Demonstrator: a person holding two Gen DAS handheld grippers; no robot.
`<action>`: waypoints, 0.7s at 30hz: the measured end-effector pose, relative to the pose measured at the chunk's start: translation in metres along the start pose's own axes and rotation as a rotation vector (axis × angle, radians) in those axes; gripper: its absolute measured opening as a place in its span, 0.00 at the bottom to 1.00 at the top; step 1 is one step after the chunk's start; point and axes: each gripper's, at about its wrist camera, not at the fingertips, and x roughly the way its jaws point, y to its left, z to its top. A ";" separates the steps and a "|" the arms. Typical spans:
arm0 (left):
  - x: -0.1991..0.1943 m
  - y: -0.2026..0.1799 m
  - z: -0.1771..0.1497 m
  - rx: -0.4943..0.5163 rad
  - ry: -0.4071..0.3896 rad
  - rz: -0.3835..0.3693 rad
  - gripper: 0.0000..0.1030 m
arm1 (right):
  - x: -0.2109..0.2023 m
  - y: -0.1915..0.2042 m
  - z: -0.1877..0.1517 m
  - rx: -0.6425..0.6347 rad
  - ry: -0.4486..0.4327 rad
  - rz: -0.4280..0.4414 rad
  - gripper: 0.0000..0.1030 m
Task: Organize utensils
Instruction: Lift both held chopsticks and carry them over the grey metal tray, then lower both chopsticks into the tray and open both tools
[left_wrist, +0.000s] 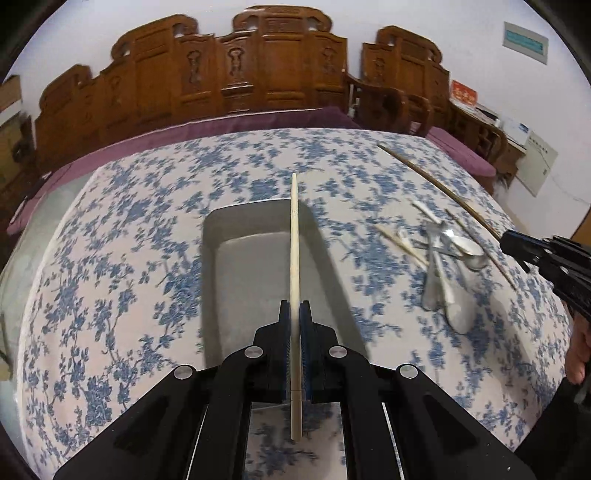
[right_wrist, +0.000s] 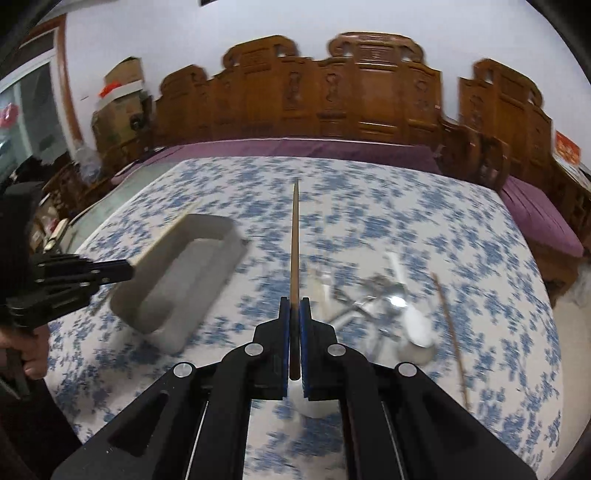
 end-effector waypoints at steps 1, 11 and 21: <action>0.002 0.003 0.000 -0.009 0.003 0.000 0.04 | 0.002 0.009 0.002 -0.013 0.003 0.010 0.06; 0.025 0.030 -0.004 -0.060 0.036 0.004 0.04 | 0.030 0.074 0.009 -0.105 0.056 0.070 0.06; 0.027 0.041 0.002 -0.078 0.024 -0.009 0.05 | 0.056 0.095 0.009 -0.115 0.105 0.077 0.06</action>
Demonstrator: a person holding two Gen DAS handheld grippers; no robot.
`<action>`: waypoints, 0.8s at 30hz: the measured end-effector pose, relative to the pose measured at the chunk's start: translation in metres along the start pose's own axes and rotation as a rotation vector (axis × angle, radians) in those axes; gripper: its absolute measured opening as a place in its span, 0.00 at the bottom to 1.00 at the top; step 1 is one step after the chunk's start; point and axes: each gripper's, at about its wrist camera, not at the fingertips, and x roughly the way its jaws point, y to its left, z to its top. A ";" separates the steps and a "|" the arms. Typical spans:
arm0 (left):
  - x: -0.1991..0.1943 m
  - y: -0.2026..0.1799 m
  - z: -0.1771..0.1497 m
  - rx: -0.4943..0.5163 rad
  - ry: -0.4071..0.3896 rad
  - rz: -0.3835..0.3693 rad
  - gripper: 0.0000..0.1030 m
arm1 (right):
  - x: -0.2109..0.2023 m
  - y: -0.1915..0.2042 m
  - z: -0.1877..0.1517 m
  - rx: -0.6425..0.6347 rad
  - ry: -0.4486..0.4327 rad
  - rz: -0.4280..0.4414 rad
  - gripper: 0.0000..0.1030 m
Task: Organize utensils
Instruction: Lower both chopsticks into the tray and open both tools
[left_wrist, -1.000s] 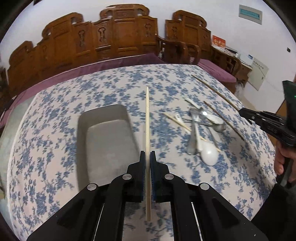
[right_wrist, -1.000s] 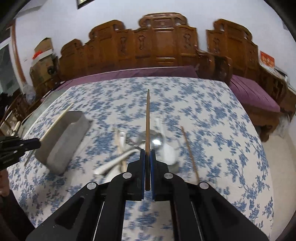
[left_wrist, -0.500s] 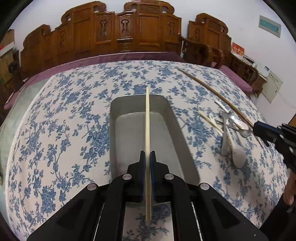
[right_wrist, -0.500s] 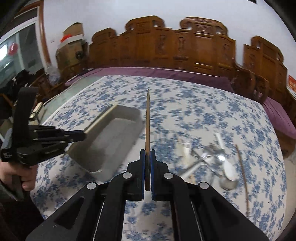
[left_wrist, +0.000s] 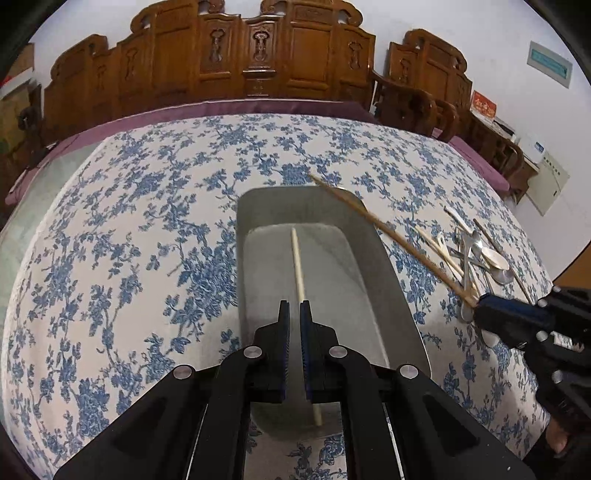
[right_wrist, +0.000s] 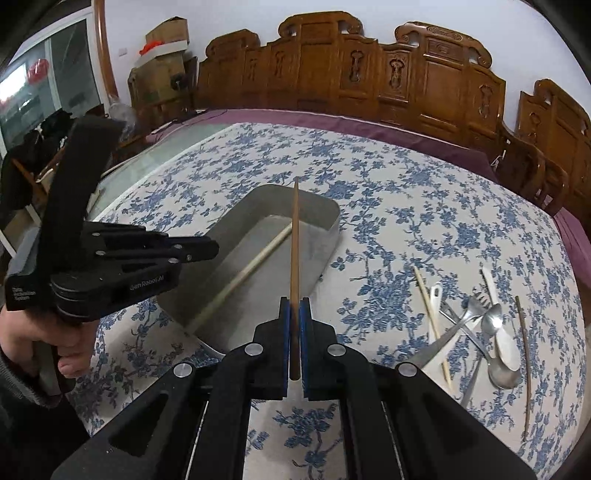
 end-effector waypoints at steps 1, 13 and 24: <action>-0.002 0.002 0.001 0.001 -0.007 0.005 0.05 | 0.003 0.003 0.001 -0.001 0.005 0.004 0.06; -0.016 0.026 0.010 0.001 -0.053 0.059 0.05 | 0.038 0.027 0.014 -0.006 0.072 -0.014 0.06; -0.023 0.037 0.014 -0.017 -0.074 0.068 0.05 | 0.057 0.033 0.015 0.032 0.089 0.011 0.07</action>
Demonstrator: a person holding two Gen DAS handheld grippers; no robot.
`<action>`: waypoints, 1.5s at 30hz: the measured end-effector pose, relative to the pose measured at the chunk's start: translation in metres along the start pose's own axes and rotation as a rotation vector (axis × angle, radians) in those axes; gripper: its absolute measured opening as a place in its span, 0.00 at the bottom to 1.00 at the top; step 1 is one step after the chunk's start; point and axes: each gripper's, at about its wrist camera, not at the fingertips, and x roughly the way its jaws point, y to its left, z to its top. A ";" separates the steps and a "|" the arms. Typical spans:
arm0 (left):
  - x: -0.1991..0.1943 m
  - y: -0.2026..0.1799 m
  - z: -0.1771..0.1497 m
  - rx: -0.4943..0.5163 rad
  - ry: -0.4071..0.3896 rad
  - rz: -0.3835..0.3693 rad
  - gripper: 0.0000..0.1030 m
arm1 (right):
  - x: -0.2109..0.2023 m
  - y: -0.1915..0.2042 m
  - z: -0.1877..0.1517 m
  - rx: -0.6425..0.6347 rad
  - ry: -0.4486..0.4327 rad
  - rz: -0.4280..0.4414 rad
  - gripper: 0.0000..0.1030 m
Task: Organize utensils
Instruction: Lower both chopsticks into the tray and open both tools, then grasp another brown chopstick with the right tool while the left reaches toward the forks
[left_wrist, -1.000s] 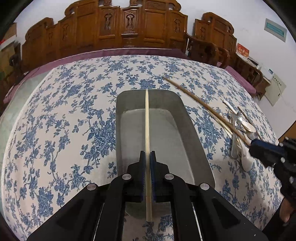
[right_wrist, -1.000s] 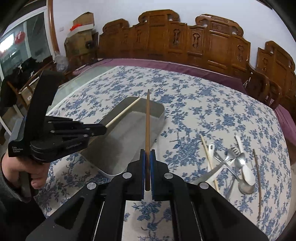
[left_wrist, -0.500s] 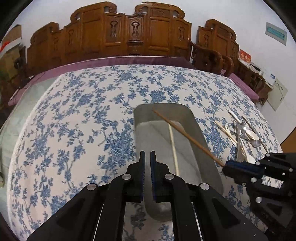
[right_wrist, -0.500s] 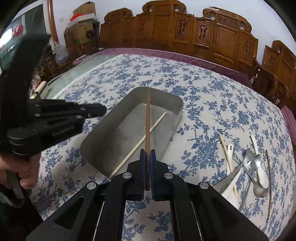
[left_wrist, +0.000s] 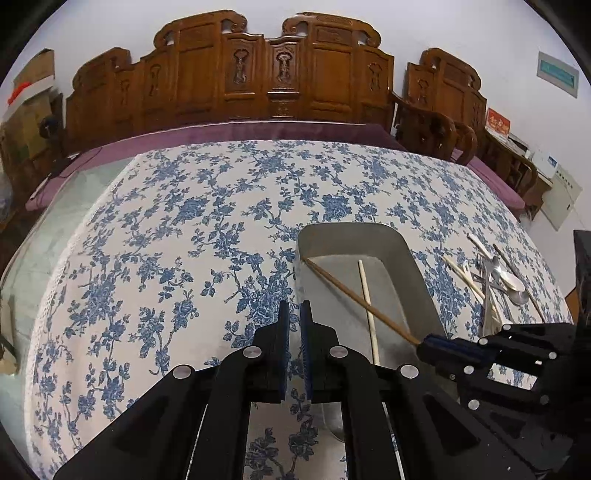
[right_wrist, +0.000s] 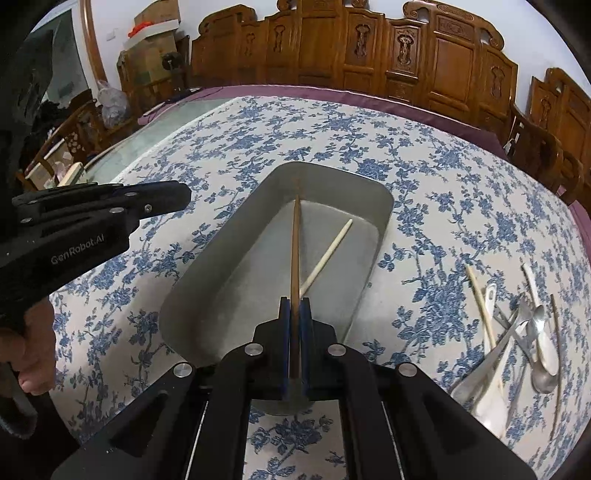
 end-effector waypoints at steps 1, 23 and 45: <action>0.000 0.000 0.000 0.000 -0.001 0.001 0.06 | 0.000 0.000 0.000 0.005 -0.002 0.018 0.08; -0.018 -0.034 -0.001 0.057 -0.055 -0.048 0.16 | -0.074 -0.073 -0.018 0.030 -0.143 0.026 0.26; -0.029 -0.126 -0.032 0.166 -0.046 -0.071 0.40 | -0.093 -0.211 -0.081 0.106 -0.134 -0.086 0.26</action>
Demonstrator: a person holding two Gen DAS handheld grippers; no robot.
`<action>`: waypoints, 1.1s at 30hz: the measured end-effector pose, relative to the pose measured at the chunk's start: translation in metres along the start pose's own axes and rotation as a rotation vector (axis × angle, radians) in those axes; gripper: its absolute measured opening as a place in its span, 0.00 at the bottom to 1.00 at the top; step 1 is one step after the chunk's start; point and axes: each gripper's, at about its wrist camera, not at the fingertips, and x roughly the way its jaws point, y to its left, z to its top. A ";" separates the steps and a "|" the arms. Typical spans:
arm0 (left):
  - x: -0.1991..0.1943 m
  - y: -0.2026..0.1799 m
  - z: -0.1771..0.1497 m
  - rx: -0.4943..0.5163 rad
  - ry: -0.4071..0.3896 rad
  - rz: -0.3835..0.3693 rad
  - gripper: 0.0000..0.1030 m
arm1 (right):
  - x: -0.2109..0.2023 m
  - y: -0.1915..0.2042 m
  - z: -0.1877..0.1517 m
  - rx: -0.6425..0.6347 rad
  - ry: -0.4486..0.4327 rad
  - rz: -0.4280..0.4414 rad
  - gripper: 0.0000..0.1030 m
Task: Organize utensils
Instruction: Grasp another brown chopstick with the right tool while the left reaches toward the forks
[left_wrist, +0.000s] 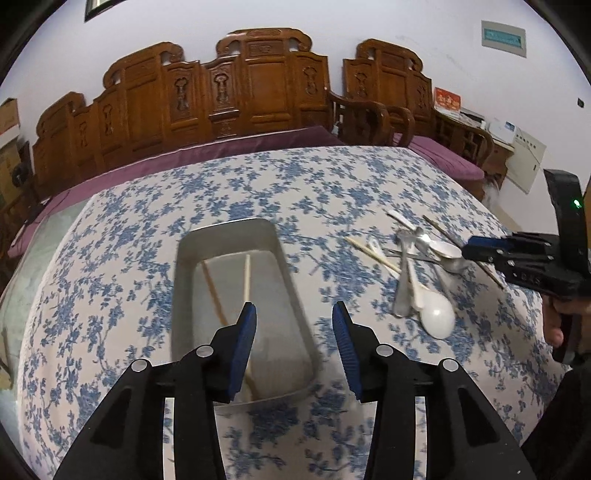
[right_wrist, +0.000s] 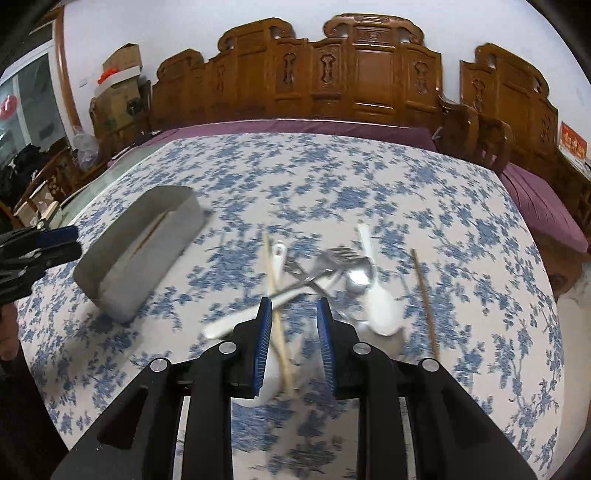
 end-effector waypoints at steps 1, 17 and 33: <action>0.002 -0.004 0.001 0.002 0.005 -0.004 0.40 | 0.000 -0.008 0.000 0.009 0.002 -0.005 0.26; 0.054 -0.092 0.019 0.021 0.118 -0.099 0.40 | 0.024 -0.100 -0.014 0.084 0.100 -0.139 0.26; 0.116 -0.123 0.022 0.054 0.250 -0.113 0.27 | 0.024 -0.105 -0.010 0.122 0.094 -0.106 0.26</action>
